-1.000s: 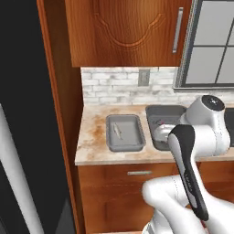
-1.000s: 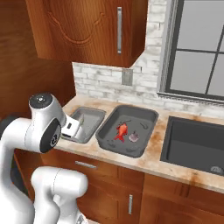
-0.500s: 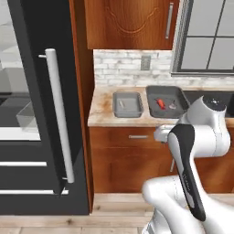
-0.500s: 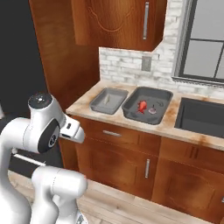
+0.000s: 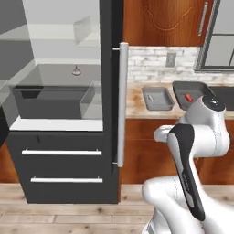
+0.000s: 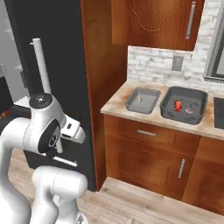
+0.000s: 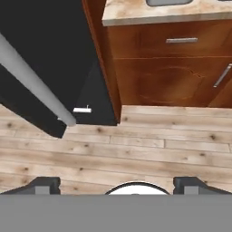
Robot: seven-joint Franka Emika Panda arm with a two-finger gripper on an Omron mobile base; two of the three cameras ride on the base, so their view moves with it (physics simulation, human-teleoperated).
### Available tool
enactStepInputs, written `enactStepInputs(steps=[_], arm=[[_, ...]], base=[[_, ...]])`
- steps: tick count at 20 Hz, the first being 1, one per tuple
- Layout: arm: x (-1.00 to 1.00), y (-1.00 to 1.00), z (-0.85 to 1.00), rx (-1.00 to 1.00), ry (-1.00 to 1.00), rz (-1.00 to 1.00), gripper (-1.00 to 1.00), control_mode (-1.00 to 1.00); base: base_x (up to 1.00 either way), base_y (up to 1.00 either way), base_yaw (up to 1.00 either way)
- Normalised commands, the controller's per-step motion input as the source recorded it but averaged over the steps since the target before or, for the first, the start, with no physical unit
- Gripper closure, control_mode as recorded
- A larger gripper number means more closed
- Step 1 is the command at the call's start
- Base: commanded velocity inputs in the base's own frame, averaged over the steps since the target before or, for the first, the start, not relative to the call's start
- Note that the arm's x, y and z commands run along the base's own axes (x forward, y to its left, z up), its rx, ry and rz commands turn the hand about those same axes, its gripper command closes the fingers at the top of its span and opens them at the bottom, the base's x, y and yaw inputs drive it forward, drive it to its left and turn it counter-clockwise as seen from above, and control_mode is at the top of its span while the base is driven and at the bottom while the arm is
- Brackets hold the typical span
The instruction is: Place one garlic and one fish in each tupperware on the nearby counter, to pack two identical lunches.
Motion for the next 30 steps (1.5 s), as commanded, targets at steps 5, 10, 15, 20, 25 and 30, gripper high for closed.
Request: enactStepInputs(steps=[5,10,15,20,25,30], arm=[[0.0,0.0,0.0,0.0,0.0,0.0,-1.0,1.0],[0.0,0.0,0.0,0.0,0.0,0.0,-1.0,1.0],[0.0,0.0,0.0,0.0,0.0,0.0,-1.0,1.0],[0.0,0.0,0.0,0.0,0.0,0.0,-1.0,1.0],[0.0,0.0,0.0,0.0,0.0,0.0,-1.0,1.0],[0.0,0.0,0.0,0.0,0.0,0.0,-1.0,1.0]], base=[[-0.92,0.59,0.02],[0.11,0.99,0.0],[0.4,1.0,0.0],[0.35,0.79,0.0],[0.02,0.05,-0.15],[0.0,0.1,-0.23]])
